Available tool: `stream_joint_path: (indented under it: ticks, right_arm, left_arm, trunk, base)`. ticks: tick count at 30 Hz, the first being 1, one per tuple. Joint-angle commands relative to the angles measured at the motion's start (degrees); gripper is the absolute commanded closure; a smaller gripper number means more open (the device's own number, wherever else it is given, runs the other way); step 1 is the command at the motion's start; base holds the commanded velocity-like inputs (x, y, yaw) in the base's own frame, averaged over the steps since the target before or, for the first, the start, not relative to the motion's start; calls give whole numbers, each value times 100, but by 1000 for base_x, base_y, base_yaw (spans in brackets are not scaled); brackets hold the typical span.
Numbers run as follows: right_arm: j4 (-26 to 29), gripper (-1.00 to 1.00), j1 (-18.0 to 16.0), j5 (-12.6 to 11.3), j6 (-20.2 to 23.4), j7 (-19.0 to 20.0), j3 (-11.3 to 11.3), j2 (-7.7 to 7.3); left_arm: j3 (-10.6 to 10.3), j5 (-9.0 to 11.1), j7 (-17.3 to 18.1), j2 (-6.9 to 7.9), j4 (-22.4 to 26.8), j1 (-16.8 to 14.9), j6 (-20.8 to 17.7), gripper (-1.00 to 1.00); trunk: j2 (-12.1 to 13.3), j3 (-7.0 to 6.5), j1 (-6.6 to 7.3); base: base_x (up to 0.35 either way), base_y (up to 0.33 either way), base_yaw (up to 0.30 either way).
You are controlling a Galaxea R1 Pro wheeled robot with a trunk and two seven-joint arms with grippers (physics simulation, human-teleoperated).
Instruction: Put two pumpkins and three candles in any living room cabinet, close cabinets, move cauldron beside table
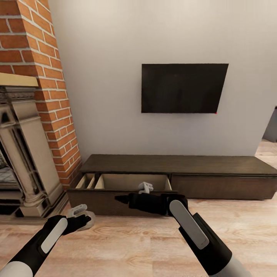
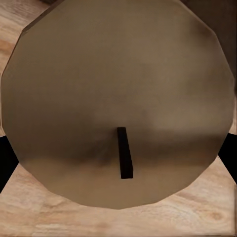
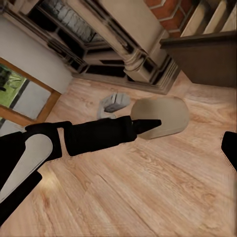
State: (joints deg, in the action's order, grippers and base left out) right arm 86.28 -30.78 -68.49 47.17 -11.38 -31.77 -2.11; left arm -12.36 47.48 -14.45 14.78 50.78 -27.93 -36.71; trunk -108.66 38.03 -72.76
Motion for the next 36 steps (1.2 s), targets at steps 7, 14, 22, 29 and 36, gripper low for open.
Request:
stream_joint_path:
  ticks: [7,14,22,29,36]
  right_arm:
    - [3,-100,-7,-74,4,-57,-3,-46]
    - [-48,-100,-7,-113,2,-57,0,-53]
    - [-68,-100,-7,-124,2,-57,15,-76]
    - [-76,-100,-7,-129,2,-57,30,-96]
    - [-84,-100,-7,-128,2,-57,30,-97]
  left_arm:
    - [-21,60,-58,8,11,-2,-6,100]
    - [-21,60,-58,8,11,-2,-9,100]
    - [-21,60,-58,12,11,-2,-7,100]
    - [-12,54,-58,16,11,-2,-11,100]
    - [-9,49,-58,17,11,-2,-12,100]
  trunk:
    - [279,-168,155]
    - [560,-348,309]
    - [841,-508,462]
    - [841,-548,462]
    - [841,-592,462]
  base:
    - [0,0,-167]
    - [0,0,-194]
    - [0,0,-113]
    - [0,0,-190]
    - [0,0,-224]
